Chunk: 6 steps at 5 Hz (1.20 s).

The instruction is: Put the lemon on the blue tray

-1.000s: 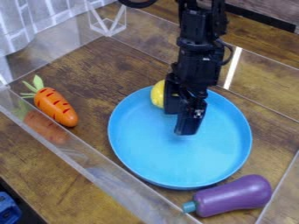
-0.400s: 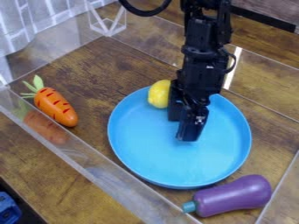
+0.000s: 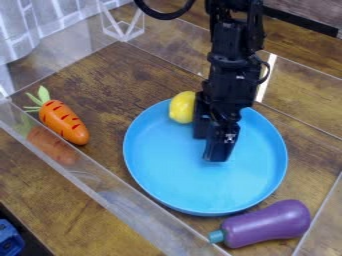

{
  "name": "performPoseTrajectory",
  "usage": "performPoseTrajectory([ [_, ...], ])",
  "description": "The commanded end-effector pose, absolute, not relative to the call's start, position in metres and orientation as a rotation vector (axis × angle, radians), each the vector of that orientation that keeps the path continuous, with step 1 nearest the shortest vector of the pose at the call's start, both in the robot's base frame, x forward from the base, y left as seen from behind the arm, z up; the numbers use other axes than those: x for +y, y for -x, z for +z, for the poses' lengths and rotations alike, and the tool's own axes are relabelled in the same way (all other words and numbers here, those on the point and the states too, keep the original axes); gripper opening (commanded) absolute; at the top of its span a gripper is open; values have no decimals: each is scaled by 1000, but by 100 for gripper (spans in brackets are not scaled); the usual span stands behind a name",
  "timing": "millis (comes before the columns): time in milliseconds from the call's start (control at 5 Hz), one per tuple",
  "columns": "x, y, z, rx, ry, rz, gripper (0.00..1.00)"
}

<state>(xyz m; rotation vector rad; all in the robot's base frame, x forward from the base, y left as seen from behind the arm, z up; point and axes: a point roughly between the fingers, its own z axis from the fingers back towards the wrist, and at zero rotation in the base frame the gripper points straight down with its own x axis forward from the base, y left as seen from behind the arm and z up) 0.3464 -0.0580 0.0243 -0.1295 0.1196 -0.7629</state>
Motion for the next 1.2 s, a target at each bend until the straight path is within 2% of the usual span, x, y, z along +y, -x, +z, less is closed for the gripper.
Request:
performPoseTrajectory([
  [0,-50,-346,16,125,139,-760,100],
  [600,-20,-340,5,138,138,-816,100],
  [800,-33,-332,4,122,148,-776,0],
  [1000,-46,-324,5,108,159,-736,0],
])
